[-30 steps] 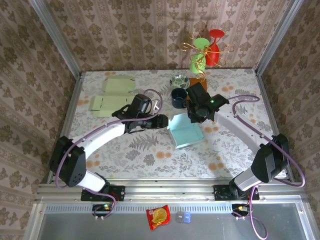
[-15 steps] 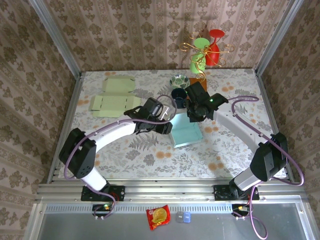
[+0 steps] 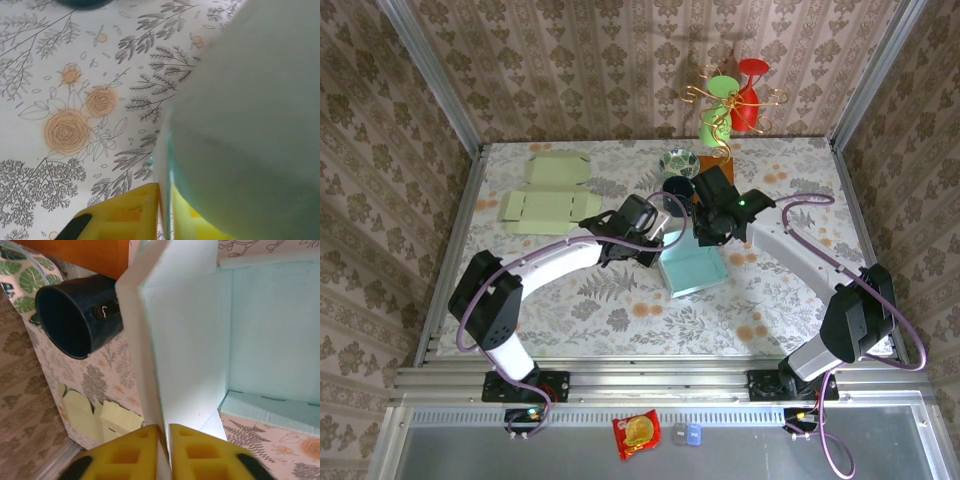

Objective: Fold the paper box

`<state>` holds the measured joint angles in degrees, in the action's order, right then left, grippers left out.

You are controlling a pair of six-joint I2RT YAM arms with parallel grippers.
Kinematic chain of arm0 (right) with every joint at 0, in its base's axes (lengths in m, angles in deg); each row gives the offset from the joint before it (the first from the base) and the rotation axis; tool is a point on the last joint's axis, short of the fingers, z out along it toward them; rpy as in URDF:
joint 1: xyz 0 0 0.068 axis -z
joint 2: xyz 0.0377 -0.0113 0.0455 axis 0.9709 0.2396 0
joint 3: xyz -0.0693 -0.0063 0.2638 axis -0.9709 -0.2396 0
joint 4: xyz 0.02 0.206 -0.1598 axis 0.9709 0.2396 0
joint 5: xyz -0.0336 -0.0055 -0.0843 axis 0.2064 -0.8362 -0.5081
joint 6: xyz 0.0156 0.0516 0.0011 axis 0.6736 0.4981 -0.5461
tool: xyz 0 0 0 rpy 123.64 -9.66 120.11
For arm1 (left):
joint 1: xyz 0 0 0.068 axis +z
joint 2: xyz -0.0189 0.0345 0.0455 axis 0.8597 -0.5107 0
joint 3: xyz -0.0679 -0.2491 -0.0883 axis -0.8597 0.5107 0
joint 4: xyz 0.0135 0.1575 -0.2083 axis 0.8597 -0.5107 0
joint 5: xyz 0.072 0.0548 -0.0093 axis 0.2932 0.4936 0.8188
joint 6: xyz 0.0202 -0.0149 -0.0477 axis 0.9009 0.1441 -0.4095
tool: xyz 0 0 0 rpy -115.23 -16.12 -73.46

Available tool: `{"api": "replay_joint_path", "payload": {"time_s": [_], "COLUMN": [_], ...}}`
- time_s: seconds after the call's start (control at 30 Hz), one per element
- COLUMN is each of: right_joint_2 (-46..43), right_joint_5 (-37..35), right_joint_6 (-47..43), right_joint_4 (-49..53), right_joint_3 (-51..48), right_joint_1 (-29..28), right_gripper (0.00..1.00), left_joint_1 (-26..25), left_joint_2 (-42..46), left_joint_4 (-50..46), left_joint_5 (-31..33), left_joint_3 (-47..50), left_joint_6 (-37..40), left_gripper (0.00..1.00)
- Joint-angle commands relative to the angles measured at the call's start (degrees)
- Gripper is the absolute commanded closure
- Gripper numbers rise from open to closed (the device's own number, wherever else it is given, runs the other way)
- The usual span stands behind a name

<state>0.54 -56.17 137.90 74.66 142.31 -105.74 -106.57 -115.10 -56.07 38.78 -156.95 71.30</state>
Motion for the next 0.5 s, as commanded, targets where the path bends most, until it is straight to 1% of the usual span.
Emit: {"api": "replay_joint_path", "payload": {"time_s": [0.0,0.07,0.13,0.17,0.23,0.27,0.33,0.43,0.47], "right_joint_2": [-2.2,-3.7,-5.9,-6.9,-9.6,-10.8,-13.1,-16.8,-18.1], "right_joint_5": [-1.0,-2.3,-4.1,-4.4,-4.5,-4.0,-3.8,-2.2,-0.8], "right_joint_6": [-5.8,-10.9,-18.0,-21.0,-30.0,-34.6,-47.2,-68.0,-73.4], "right_joint_4": [0.0,-0.8,-1.6,-2.3,-4.2,-5.2,-5.8,-7.7,-8.8], "right_joint_3": [-1.0,-1.0,-1.3,-1.7,-2.7,-3.2,-3.8,-6.8,-8.4], "right_joint_1": [1.2,1.8,2.2,2.5,3.6,4.2,5.6,6.7,7.1], "right_gripper": [0.73,0.66,0.60,0.57,0.49,0.46,0.44,0.45,0.45], "left_joint_1": [-0.3,-0.2,-0.1,0.1,0.7,1.0,2.3,5.4,6.5], "left_joint_2": [0.2,0.5,0.9,1.1,1.6,2.0,3.0,4.7,5.4], "left_joint_4": [-0.5,-0.7,-1.1,-1.5,-2.3,-2.7,-3.4,-4.7,-5.1], "left_joint_5": [1.7,2.0,2.0,1.9,1.6,1.3,-0.1,-3.1,-4.2], "left_joint_3": [-0.4,-0.3,-0.3,-0.3,-0.3,-0.2,0.3,1.5,1.9], "left_joint_6": [3.2,4.2,5.4,6.0,7.2,8.0,10.4,15.0,16.2], "left_gripper": [0.92,0.96,1.00,1.00,1.00,1.00,1.00,1.00,1.00]}}
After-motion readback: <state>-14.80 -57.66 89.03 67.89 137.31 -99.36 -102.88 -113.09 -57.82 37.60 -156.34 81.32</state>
